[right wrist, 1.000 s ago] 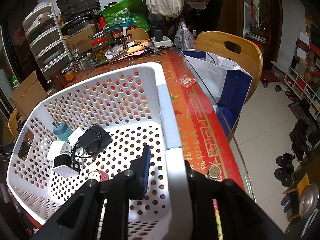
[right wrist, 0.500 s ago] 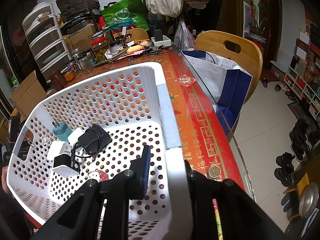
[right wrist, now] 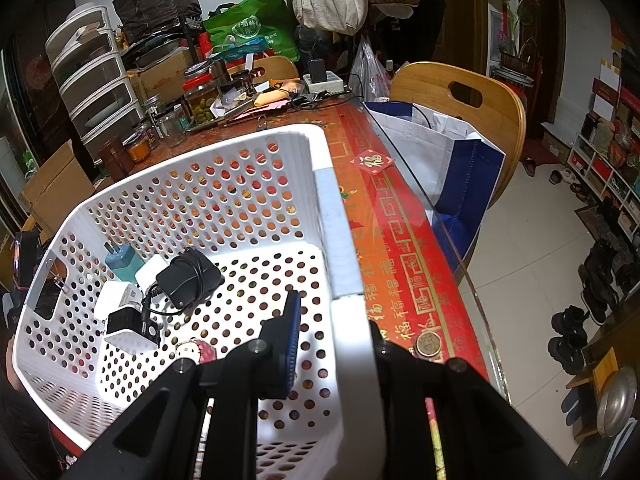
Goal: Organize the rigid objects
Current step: 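Grasp the flat white square charger with handwriting with the left tool, then carry the white square charger into the basket and open the left tool, then grasp the black-and-yellow toy car with the left tool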
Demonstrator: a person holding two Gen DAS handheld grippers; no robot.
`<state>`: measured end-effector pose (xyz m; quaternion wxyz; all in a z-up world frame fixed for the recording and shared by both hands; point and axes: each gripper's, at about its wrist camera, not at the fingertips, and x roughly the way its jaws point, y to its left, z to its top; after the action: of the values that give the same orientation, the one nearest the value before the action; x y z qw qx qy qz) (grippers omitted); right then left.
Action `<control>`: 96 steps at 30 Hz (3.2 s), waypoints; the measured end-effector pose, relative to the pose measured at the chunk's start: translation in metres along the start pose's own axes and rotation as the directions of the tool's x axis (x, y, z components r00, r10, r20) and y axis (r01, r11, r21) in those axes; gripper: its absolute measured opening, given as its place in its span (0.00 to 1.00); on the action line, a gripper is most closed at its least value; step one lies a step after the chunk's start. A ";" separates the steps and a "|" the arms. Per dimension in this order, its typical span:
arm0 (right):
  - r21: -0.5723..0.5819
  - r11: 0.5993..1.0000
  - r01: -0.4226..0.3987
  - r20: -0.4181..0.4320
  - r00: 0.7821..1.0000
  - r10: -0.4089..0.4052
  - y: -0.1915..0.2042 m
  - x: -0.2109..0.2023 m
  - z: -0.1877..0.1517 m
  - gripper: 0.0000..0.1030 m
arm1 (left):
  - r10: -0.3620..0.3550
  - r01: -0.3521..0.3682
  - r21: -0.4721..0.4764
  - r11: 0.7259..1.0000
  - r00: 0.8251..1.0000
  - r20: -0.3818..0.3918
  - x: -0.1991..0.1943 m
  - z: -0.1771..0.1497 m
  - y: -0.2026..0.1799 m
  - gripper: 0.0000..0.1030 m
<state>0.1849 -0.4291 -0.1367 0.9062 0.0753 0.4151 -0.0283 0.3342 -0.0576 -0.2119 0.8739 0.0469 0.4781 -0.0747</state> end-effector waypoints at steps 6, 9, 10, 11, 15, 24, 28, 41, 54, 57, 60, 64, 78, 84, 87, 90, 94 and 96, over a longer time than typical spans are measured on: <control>-0.001 1.000 0.000 0.000 1.000 0.000 0.000 0.000 0.000 0.18 | 0.117 -0.115 -0.022 0.993 0.987 0.106 -0.036 -0.003 0.014 0.61; -0.001 1.000 0.000 0.000 1.000 0.000 0.000 0.000 0.000 0.17 | 0.205 -0.199 -0.060 0.978 0.970 0.129 -0.052 -0.004 0.024 0.61; -0.001 1.000 0.000 0.000 1.000 0.000 0.000 0.000 0.000 0.17 | 0.217 -0.208 -0.078 0.975 0.968 0.124 -0.056 -0.004 0.029 0.61; -0.001 1.000 0.000 0.000 1.000 0.000 0.000 0.000 0.000 0.18 | 0.222 -0.211 -0.098 0.973 0.968 0.120 -0.061 -0.003 0.034 0.61; -0.001 1.000 0.000 0.000 1.000 0.000 0.000 0.000 0.000 0.18 | 0.235 -0.218 -0.122 0.968 0.962 0.140 -0.086 -0.002 0.046 0.61; -0.001 1.000 0.000 0.000 1.000 0.000 0.000 0.000 0.000 0.18 | 0.263 -0.239 -0.129 0.962 0.940 0.217 -0.143 0.012 0.022 0.61; -0.002 1.000 0.000 0.000 1.000 0.000 0.000 0.000 0.000 0.18 | 0.293 -0.266 -0.135 0.954 0.923 0.248 -0.162 0.018 0.009 0.61; -0.005 1.000 -0.003 0.002 1.000 0.003 0.002 0.000 0.001 0.18 | 0.284 -0.285 -0.045 0.958 0.902 0.325 -0.202 0.038 -0.077 0.61; -0.006 1.000 -0.010 0.007 1.000 0.010 0.003 0.000 0.003 0.18 | 0.138 -0.170 0.147 0.974 0.968 0.208 -0.176 0.044 -0.171 0.61; -0.005 1.000 -0.011 0.008 1.000 0.011 0.003 0.000 0.003 0.18 | 0.110 -0.137 0.188 0.973 0.983 0.147 -0.159 0.045 -0.190 0.61; -0.004 1.000 -0.015 0.009 1.000 0.015 0.002 0.001 0.003 0.19 | 0.111 -0.124 0.228 0.966 0.991 0.071 -0.136 0.049 -0.208 0.61; -0.002 1.000 -0.020 0.012 1.000 0.021 0.002 0.001 0.002 0.19 | 0.136 -0.124 0.268 0.955 0.990 -0.025 -0.105 0.050 -0.224 0.61; -0.003 1.000 -0.026 0.012 1.000 0.026 0.001 0.002 0.001 0.20 | 0.176 -0.097 0.354 0.930 0.964 -0.198 -0.068 0.055 -0.234 0.61; -0.004 1.000 -0.026 0.012 1.000 0.026 0.001 0.003 0.001 0.20 | 0.149 -0.052 0.354 0.934 0.956 -0.252 -0.054 0.062 -0.230 0.62; -0.004 1.000 -0.024 0.010 1.000 0.024 0.001 0.003 0.001 0.20 | 0.079 -0.034 0.296 0.955 0.986 -0.144 -0.085 0.070 -0.212 0.65; -0.008 1.000 -0.025 0.010 1.000 0.025 0.001 0.003 0.000 0.20 | 0.034 -0.040 0.191 0.981 0.999 0.033 -0.143 0.066 -0.166 0.85; -0.010 1.000 -0.025 0.010 1.000 0.025 0.002 0.003 0.000 0.20 | 0.046 -0.054 0.022 0.998 0.965 0.256 -0.213 0.030 -0.073 1.00; -0.010 1.000 -0.025 0.011 1.000 0.025 0.002 0.003 -0.001 0.20 | 0.068 -0.062 -0.029 0.998 0.957 0.281 -0.222 0.007 -0.035 1.00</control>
<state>0.1865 -0.4274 -0.1391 0.9092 0.0760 0.4091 -0.0154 0.2159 -0.0745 -0.0217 0.9354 0.0427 0.3477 -0.0470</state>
